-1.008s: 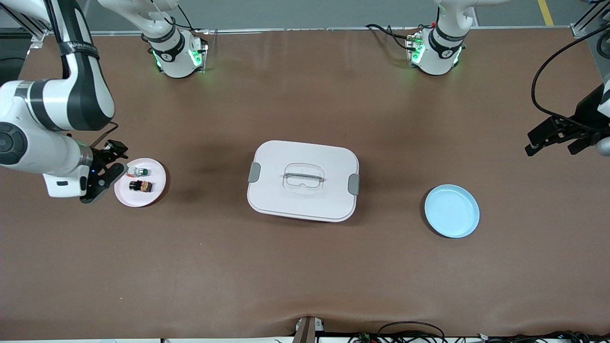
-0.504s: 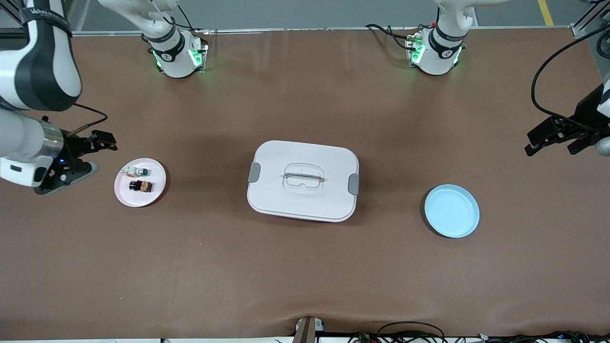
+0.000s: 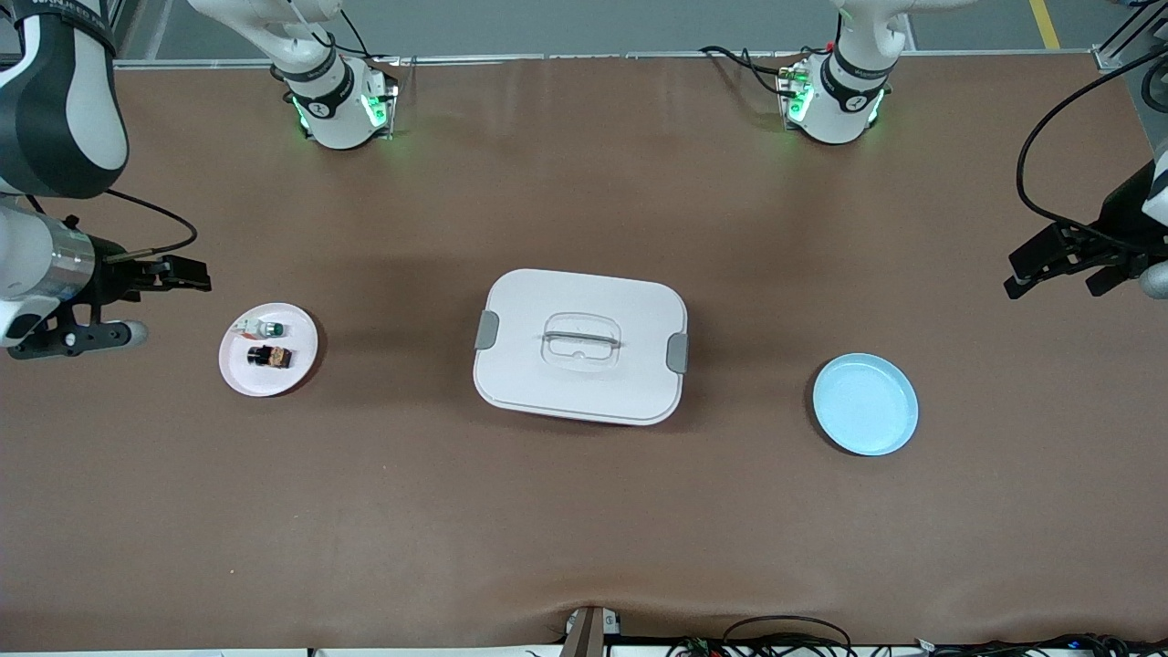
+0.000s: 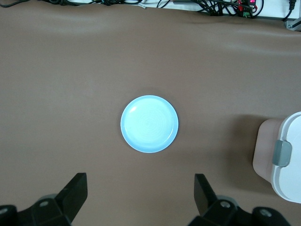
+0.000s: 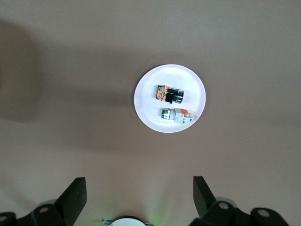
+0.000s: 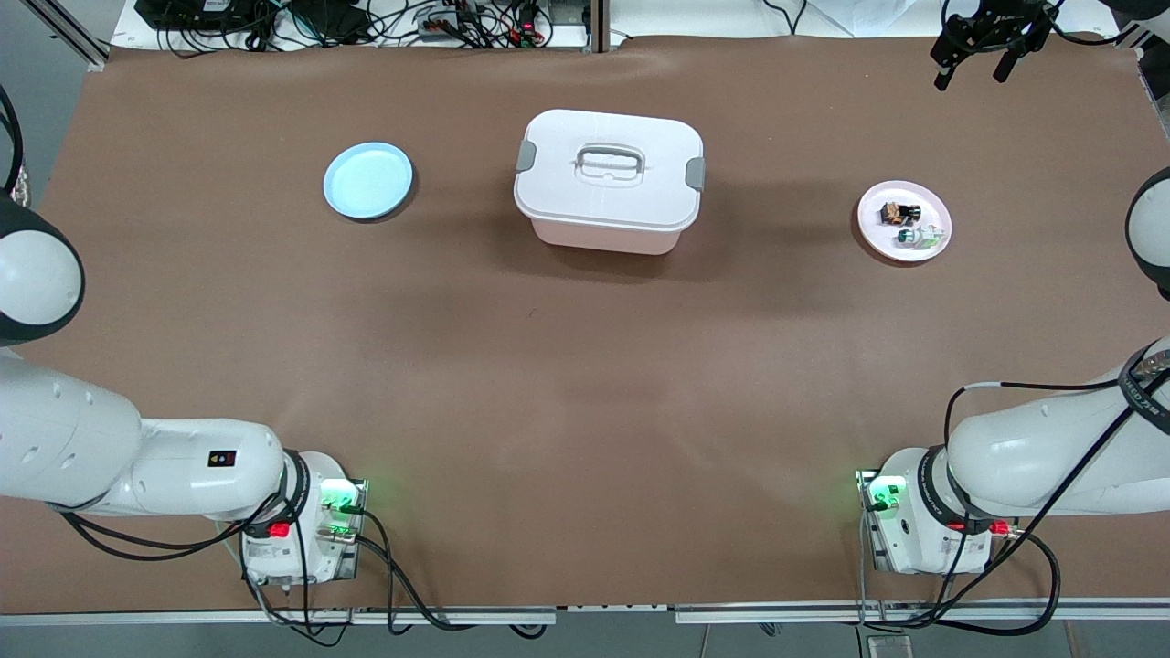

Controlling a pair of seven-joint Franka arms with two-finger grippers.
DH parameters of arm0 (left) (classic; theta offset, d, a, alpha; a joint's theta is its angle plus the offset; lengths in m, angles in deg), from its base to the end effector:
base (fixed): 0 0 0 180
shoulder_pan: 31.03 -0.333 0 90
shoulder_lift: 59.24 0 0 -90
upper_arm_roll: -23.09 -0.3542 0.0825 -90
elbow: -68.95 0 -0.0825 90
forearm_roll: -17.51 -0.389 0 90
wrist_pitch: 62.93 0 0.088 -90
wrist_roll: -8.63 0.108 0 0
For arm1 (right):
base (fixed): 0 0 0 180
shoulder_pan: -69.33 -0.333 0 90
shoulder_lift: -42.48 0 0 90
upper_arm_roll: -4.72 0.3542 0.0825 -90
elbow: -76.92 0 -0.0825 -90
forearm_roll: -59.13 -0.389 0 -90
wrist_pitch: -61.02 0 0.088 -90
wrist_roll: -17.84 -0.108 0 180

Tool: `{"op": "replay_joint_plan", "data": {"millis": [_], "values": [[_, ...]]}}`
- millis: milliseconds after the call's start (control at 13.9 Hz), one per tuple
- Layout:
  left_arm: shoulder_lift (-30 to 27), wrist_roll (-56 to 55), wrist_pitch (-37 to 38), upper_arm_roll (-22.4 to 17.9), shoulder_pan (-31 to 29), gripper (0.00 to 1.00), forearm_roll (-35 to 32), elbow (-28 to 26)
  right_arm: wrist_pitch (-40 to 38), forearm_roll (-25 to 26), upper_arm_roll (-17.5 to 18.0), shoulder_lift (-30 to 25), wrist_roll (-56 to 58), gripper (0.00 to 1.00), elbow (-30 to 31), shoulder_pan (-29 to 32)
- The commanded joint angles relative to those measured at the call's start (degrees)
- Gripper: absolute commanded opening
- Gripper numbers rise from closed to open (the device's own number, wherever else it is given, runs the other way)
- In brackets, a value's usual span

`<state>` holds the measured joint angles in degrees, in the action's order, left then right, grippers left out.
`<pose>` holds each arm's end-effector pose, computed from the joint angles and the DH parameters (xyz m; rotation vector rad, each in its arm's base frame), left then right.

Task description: Transfer orange switch to right arm and place

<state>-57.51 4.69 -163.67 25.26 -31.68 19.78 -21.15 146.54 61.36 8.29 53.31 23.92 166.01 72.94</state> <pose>0.5880 -0.0188 0.6616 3.0838 0.0720 0.2371 0.6033 -0.0081 0.5534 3.0986 0.1669 -0.3931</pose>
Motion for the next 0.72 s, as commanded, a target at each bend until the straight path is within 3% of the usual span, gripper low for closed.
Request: {"op": "replay_joint_plan", "data": {"millis": [0, 288, 648], "values": [[0.02, 0.16, 1.42, 0.03, 0.38, 1.0, -1.48, 1.07, -3.94, -1.34, 0.56, -0.55, -4.66, 1.0, -3.56, 0.44], [0.02, 0.16, 1.42, 0.03, 0.38, 1.0, -1.57, 1.07, -8.52, -1.43, 0.56, -0.11, -6.78, 1.0, -8.14, 0.52], [0.02, 0.16, 1.42, 0.03, 0.47, 1.0, -1.57, 1.07, -12.02, -1.34, 1.0, -0.63, -6.25, 1.0, -9.12, -0.44]]}}
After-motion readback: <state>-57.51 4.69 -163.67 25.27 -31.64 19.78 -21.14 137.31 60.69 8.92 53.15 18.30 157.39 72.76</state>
